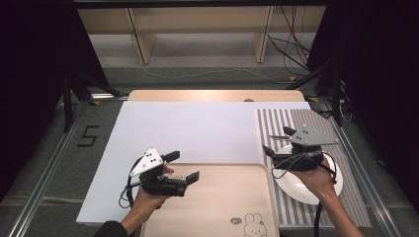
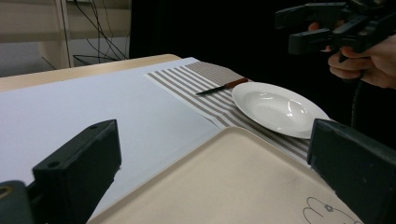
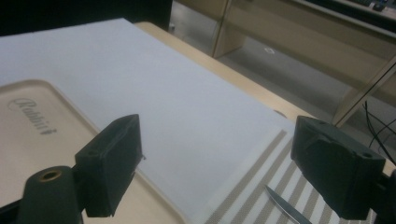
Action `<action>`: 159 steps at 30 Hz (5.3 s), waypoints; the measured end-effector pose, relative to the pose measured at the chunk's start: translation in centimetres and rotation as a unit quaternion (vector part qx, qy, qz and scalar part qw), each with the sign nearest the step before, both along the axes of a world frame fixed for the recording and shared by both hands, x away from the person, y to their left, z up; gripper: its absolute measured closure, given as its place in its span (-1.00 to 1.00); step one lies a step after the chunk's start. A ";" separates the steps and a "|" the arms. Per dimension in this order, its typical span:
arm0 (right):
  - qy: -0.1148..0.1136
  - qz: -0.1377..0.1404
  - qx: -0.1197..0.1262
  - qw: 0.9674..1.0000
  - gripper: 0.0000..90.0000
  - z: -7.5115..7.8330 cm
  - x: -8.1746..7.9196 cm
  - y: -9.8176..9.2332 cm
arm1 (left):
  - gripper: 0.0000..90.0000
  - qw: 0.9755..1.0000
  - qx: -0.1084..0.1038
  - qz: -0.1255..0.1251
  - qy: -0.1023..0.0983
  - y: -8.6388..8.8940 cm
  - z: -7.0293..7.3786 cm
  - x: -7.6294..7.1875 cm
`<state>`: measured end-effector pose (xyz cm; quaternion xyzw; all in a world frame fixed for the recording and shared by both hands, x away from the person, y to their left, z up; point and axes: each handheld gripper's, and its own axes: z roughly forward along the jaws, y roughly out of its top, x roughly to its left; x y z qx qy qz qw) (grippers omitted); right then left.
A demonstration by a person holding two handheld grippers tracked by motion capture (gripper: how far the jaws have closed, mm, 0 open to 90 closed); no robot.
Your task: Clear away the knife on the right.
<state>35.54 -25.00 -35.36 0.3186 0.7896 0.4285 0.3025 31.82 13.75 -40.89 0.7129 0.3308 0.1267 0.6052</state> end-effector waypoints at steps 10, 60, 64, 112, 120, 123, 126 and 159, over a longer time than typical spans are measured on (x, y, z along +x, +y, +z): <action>0.057 -0.005 -0.046 0.997 -0.61 -0.8 3.0 -1.1 | -0.94 1.000 -0.001 0.000 0.000 0.0 0.0 0.0; 0.277 -0.202 -0.091 0.935 -0.52 -6.8 14.9 -11.2 | -0.94 1.000 -0.003 0.002 0.004 0.0 -0.1 0.1; 0.290 -0.207 -0.099 0.929 -0.52 -7.3 15.4 -11.3 | -0.94 1.000 -0.002 0.002 0.004 0.0 0.0 0.1; 0.377 -0.181 -0.156 0.895 -0.05 -10.0 17.6 -12.5 | -0.94 1.000 -0.005 0.004 0.006 0.0 -0.1 0.2; 0.385 -0.174 -0.164 0.891 0.37 -9.8 17.7 -12.1 | -0.94 1.000 -0.001 0.006 0.006 0.0 -0.1 0.2; 0.396 -0.168 -0.161 0.888 0.54 -9.7 17.7 -12.0 | -0.94 1.000 -0.001 0.006 0.007 0.0 -0.1 0.2; 0.400 -0.158 -0.164 0.888 0.69 -9.7 17.7 -11.7 | -0.94 1.000 -0.003 0.004 0.005 0.0 -0.1 0.2; 0.205 -0.122 -0.154 0.959 0.72 -3.6 13.7 -10.6 | -0.94 1.000 0.000 0.007 0.007 0.0 -0.1 0.2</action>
